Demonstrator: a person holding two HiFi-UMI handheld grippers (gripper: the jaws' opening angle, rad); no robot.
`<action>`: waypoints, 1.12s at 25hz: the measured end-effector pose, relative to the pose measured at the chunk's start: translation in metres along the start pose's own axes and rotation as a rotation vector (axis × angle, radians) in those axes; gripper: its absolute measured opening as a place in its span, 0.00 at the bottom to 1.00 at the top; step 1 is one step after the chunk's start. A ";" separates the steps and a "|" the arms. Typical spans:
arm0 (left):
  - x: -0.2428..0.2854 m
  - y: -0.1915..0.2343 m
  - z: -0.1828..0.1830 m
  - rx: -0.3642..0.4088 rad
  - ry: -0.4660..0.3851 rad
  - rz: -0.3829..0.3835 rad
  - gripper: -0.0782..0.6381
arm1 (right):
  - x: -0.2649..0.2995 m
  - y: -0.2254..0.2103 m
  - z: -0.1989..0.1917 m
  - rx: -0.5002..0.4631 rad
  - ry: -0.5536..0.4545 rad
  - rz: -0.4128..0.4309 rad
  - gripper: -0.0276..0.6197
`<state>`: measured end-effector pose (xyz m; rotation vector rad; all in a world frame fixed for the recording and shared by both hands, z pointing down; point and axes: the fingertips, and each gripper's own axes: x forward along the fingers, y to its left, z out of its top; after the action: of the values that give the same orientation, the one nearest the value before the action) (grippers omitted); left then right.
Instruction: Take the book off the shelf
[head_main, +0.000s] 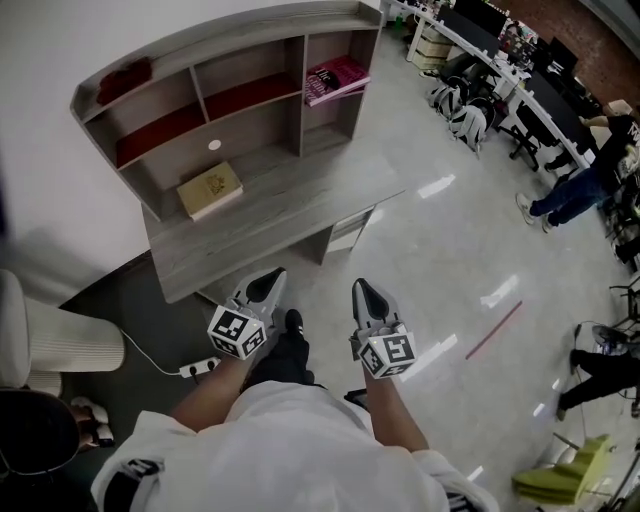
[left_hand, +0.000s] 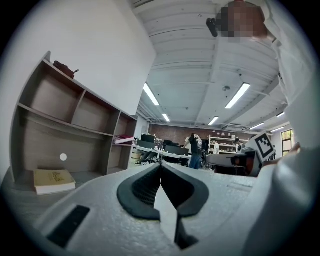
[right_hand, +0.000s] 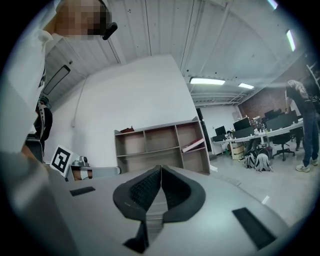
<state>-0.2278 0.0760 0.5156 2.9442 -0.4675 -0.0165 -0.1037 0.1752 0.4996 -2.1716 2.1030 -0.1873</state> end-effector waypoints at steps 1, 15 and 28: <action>0.008 0.005 0.000 -0.003 -0.004 0.002 0.13 | 0.007 -0.005 0.001 -0.002 0.002 0.004 0.07; 0.148 0.072 0.037 -0.034 -0.056 -0.058 0.13 | 0.115 -0.081 0.029 -0.011 0.003 0.047 0.07; 0.237 0.152 0.064 -0.031 -0.089 -0.065 0.13 | 0.221 -0.131 0.056 0.007 -0.009 0.033 0.07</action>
<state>-0.0516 -0.1498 0.4800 2.9365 -0.3792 -0.1612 0.0414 -0.0419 0.4686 -2.1279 2.1286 -0.1815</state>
